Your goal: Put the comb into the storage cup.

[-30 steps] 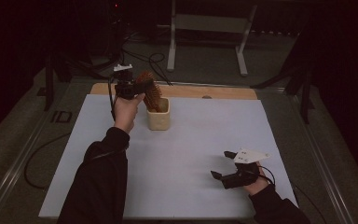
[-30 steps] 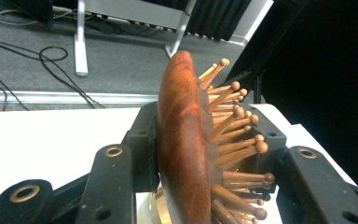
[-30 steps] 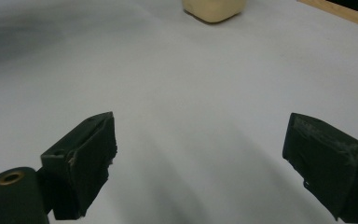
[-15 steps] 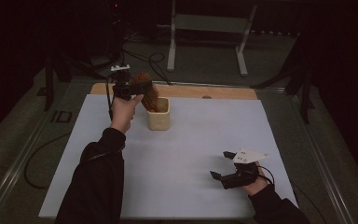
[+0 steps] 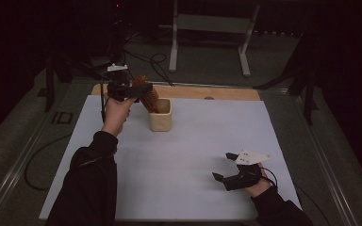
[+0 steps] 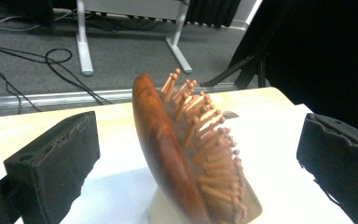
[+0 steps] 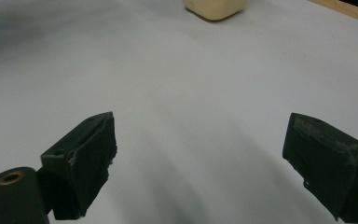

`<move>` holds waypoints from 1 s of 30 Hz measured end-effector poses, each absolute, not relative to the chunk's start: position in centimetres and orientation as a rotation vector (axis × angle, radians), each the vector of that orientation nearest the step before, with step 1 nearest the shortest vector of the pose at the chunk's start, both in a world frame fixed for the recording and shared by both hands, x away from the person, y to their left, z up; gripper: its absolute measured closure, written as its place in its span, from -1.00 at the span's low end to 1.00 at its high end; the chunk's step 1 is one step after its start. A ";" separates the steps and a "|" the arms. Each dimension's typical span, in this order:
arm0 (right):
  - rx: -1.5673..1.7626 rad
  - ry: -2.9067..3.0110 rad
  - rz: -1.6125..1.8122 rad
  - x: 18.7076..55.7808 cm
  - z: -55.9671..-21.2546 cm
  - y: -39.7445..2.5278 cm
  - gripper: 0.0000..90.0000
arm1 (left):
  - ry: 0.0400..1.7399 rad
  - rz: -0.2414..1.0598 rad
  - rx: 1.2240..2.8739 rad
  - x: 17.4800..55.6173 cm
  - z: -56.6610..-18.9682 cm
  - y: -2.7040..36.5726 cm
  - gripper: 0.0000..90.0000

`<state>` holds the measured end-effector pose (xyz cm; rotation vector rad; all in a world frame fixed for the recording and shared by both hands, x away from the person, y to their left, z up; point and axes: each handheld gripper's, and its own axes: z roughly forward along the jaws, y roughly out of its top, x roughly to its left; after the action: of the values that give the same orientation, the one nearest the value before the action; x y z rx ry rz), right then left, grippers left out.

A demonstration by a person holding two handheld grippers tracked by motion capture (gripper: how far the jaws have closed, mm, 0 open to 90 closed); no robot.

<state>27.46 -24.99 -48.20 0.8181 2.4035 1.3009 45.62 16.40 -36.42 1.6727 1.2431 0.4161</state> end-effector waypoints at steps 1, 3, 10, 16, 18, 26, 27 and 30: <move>0.816 2.406 1.298 27.4 -48.2 -25.0 -0.79 | 1.229 0.407 1.677 45.4 -36.4 16.6 -1.00; 0.819 2.410 1.297 27.4 -48.3 -24.9 -0.79 | 1.217 0.409 1.668 44.9 -36.3 17.0 -1.00; 0.811 2.419 1.281 27.4 -48.4 -24.7 -0.79 | 1.175 0.446 1.687 43.7 -36.1 17.9 -1.00; 0.811 2.427 1.284 27.4 -48.5 -24.5 -0.79 | 1.130 0.434 1.720 43.0 -36.2 18.7 -1.00; 0.811 2.426 1.288 27.4 -48.6 -24.5 -0.79 | 1.110 0.430 1.744 42.8 -36.4 18.9 -1.00; 0.812 2.437 1.284 27.4 -48.7 -24.3 -0.79 | 1.047 0.420 1.798 41.5 -36.5 19.4 -1.00; 0.805 2.437 1.282 27.4 -48.7 -24.3 -0.79 | 1.040 0.422 1.808 41.3 -36.5 19.4 -1.00; 0.812 2.435 1.280 27.4 -48.7 -24.4 -0.79 | 1.018 0.417 1.820 40.7 -36.6 19.6 -1.00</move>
<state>27.40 -24.35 -48.70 0.8118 2.4352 1.2796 40.72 19.57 -36.57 1.8196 1.0181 0.4169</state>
